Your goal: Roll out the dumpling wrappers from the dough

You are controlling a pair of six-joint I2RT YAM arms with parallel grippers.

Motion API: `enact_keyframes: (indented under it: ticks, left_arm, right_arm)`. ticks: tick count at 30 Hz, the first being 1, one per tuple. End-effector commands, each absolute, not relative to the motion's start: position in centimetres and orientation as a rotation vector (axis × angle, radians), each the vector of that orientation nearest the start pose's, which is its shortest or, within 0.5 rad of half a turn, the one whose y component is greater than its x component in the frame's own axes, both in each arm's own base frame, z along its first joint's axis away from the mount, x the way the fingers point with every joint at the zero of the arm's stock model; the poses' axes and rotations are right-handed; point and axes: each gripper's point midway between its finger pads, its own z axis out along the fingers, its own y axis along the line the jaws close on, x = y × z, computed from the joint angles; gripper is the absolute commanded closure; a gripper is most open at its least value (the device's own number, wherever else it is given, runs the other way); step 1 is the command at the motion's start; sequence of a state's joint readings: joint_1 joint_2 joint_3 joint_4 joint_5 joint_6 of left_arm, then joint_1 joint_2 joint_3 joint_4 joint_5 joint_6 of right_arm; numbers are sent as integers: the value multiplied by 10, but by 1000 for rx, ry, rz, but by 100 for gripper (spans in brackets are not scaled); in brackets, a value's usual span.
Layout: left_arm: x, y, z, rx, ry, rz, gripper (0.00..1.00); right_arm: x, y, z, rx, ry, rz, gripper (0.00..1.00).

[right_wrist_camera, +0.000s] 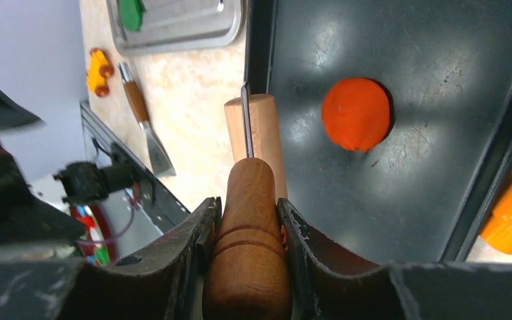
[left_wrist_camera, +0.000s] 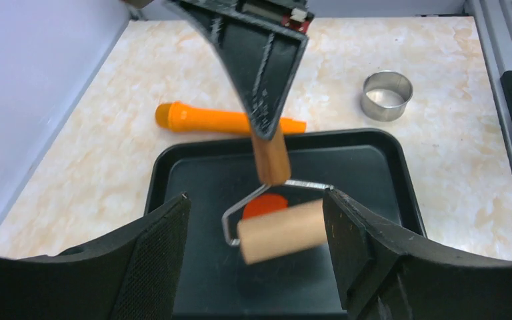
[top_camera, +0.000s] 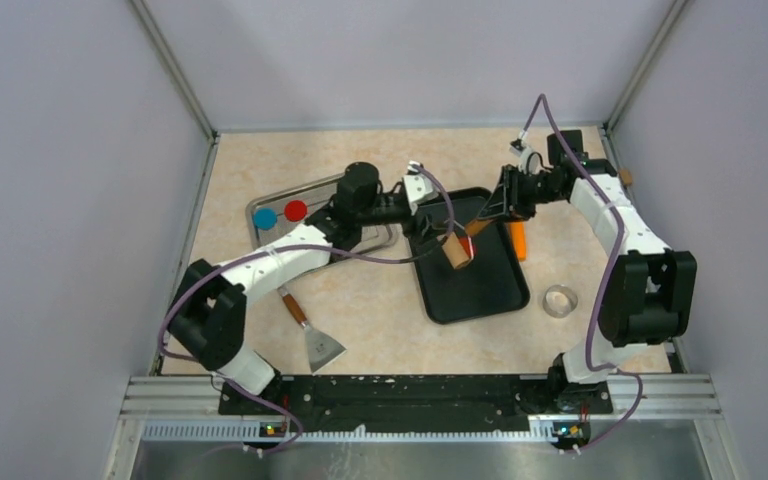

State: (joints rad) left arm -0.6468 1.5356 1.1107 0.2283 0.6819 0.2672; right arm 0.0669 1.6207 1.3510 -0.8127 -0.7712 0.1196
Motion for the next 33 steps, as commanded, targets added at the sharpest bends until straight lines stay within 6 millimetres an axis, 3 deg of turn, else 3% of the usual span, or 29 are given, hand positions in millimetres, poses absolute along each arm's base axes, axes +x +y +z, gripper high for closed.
enact_keyframes:
  ticks: [1,11,16,20,27,31,33]
  left_arm:
    - [320,-403,258,1192,1203,-863,24]
    - [335,-465,229,1218,1270,-967,28]
    - [346,-487,198,1269,1308,-920,34]
    - [346,-494,185,1289,1305,-940,35]
    - [346,-498,169,1324,1306,-941,40]
    - [351,-501,158,1323,1319,-937,50]
    - [353,-505,156,1322,1330,-945,62]
  right_arm:
    - [346,144,217,-26,2415,1087,100]
    - [355,120,202,-25,2374,1061,100]
    - [361,110,196,14,2357,1036,100]
    - [362,108,204,30,2313,1047,100]
    - [357,108,195,19,2331,1049,100]
    - [358,105,187,28,2349,1026,100]
    - [359,103,185,33,2368,1013,100]
